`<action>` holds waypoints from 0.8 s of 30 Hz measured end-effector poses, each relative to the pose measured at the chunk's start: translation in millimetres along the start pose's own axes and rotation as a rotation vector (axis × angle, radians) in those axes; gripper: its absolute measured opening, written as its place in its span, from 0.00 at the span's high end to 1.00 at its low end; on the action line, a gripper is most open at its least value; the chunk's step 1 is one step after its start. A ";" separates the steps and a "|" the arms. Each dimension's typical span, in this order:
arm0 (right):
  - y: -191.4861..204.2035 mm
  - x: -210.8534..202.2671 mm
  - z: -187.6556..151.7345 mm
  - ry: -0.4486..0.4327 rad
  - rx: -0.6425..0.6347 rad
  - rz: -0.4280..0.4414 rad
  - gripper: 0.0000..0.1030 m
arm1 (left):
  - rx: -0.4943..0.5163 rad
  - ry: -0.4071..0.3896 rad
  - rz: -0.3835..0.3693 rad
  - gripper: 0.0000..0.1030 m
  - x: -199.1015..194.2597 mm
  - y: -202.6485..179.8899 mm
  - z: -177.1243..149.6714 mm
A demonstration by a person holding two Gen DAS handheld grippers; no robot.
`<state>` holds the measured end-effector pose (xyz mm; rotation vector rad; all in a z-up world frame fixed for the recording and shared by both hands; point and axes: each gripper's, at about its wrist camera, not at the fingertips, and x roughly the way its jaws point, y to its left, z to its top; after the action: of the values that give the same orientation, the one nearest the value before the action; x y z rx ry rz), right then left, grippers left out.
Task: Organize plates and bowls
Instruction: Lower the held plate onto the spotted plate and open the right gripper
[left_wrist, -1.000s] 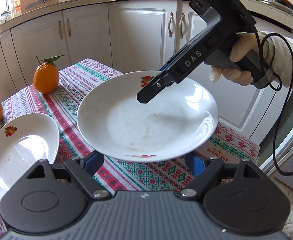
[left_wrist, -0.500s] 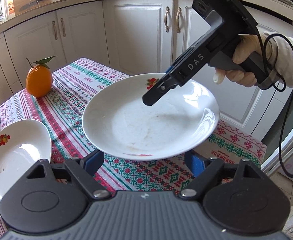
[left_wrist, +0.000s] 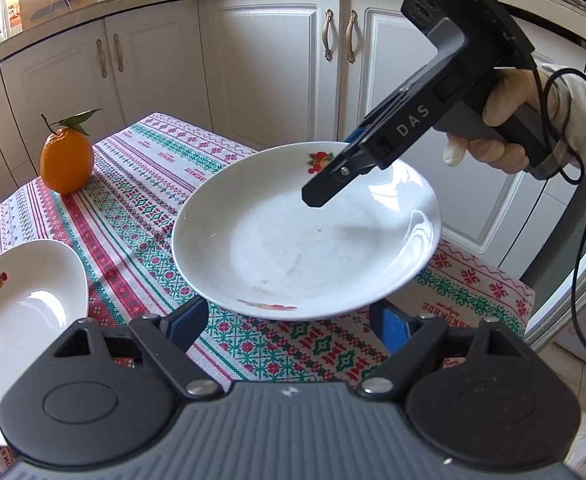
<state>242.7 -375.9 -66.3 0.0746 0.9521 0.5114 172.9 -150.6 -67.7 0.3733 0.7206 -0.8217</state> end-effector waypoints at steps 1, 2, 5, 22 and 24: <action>-0.2 -1.1 -0.7 -0.002 0.002 0.000 0.25 | 0.001 -0.001 0.000 0.16 0.4 0.4 -0.1; -0.4 -2.4 -1.3 -0.004 0.005 -0.001 0.25 | 0.001 -0.003 -0.001 0.15 0.5 0.7 -0.3; 0.2 -6.1 -2.4 -0.010 0.009 -0.008 0.25 | 0.010 -0.013 -0.001 0.15 -0.5 -0.6 -0.7; 17.5 -13.9 -7.2 -0.004 -0.027 -0.099 0.21 | -0.011 -0.043 0.002 0.15 -3.0 -9.0 -3.4; 20.0 -12.9 -6.8 0.000 -0.037 -0.116 0.21 | -0.015 -0.048 0.004 0.15 -5.7 -9.4 -4.3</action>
<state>223.5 -365.2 -54.9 -0.0140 0.9404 0.4214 161.1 -151.1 -67.0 0.3409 0.6808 -0.8185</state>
